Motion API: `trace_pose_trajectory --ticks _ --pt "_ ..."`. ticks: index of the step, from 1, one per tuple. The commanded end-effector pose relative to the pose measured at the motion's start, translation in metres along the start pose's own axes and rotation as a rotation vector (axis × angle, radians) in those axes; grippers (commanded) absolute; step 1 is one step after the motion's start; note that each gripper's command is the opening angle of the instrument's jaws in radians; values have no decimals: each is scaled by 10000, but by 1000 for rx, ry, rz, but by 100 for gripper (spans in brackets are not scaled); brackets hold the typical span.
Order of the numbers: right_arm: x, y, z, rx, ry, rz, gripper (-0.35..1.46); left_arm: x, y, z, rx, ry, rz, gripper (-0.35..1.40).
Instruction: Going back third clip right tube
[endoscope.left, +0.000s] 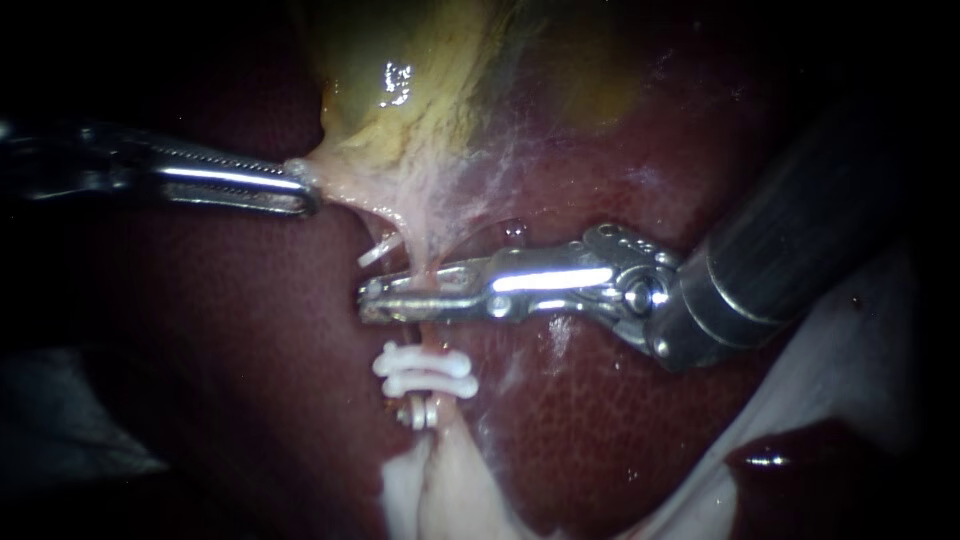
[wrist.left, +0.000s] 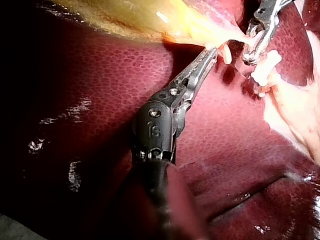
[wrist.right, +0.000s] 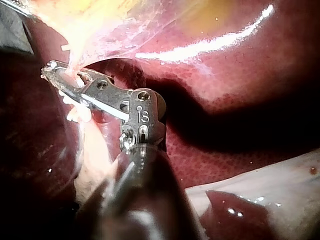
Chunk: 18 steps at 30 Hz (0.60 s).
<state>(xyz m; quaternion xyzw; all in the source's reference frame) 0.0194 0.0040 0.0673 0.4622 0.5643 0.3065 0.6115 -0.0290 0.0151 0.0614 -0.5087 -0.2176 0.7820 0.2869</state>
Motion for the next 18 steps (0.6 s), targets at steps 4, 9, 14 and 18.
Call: trace_pose_trajectory --ticks 4,9,14,18 --pt "-6 13 2 -67 6 -11 37 0 0 -1 0 0 0 -35" --pt "-17 29 -12 -164 -47 -51 47 -1 0 -3 -2 0 1 -35" --pt "-20 31 -32 -201 -56 -69 49 -1 0 -3 -2 0 1 -35" --pt "-23 22 -46 -206 -75 -113 49 -1 0 -4 -2 0 1 -35"
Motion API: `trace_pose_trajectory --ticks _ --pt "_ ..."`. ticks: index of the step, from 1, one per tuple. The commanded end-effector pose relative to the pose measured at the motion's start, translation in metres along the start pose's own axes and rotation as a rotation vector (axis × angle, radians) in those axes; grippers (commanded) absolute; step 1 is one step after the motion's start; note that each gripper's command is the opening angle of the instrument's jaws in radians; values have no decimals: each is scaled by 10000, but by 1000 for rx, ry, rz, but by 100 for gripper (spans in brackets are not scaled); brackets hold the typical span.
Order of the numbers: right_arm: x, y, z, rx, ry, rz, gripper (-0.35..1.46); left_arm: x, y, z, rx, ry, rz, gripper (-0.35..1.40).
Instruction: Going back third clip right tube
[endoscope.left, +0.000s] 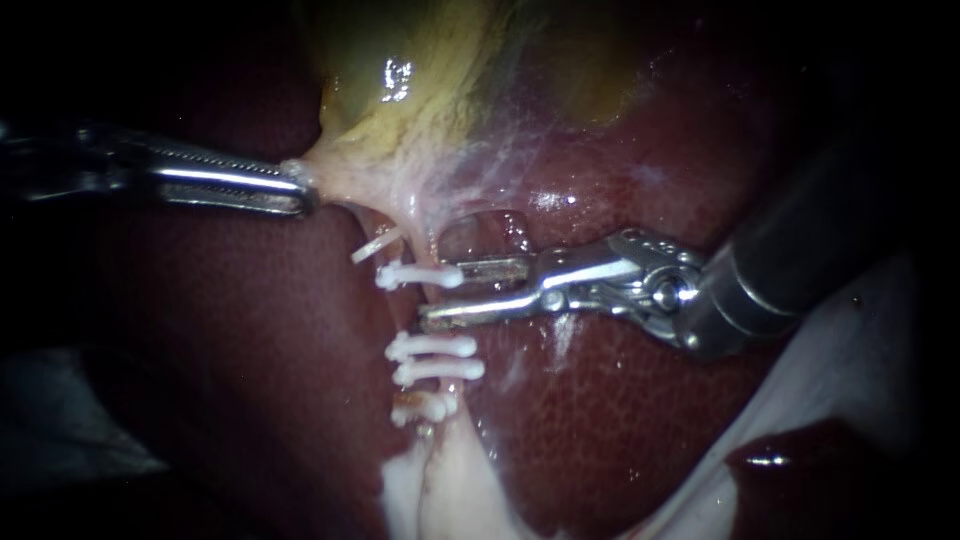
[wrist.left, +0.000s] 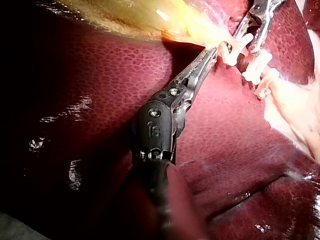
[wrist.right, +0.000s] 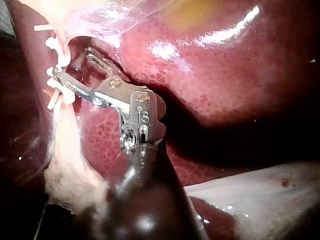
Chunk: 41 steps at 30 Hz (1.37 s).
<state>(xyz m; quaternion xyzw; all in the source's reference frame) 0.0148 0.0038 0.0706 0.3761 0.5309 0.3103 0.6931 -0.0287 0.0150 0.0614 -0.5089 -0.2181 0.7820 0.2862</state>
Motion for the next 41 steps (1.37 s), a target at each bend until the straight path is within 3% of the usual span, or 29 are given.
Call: trace_pose_trajectory --ticks 1,5,8,11,14,20,26,35,41 --pt "0 -4 -4 1 1 -31 49 0 0 0 0 0 0 -35" --pt "1 -30 -27 -9 -46 -213 50 0 0 -1 -1 0 0 -35" --pt "5 -58 -52 -38 -102 -372 50 0 0 -2 -1 0 0 -35" --pt "9 -81 -78 -53 -118 -476 50 0 0 -2 -1 0 0 -35" --pt "16 -94 -100 -74 -120 -551 50 0 0 -2 -1 0 1 -35" --pt "25 -97 -129 -97 -126 -640 50 -4 -3 2 0 0 2 -35" --pt "25 -94 -135 -98 -131 -689 50 -22 -15 21 10 1 13 -35" --pt "24 -96 -136 -93 -131 -690 50 -37 -27 59 6 -11 21 -35" --pt "24 -98 -134 -84 -131 -690 50 -35 -26 56 1 -11 20 -35"
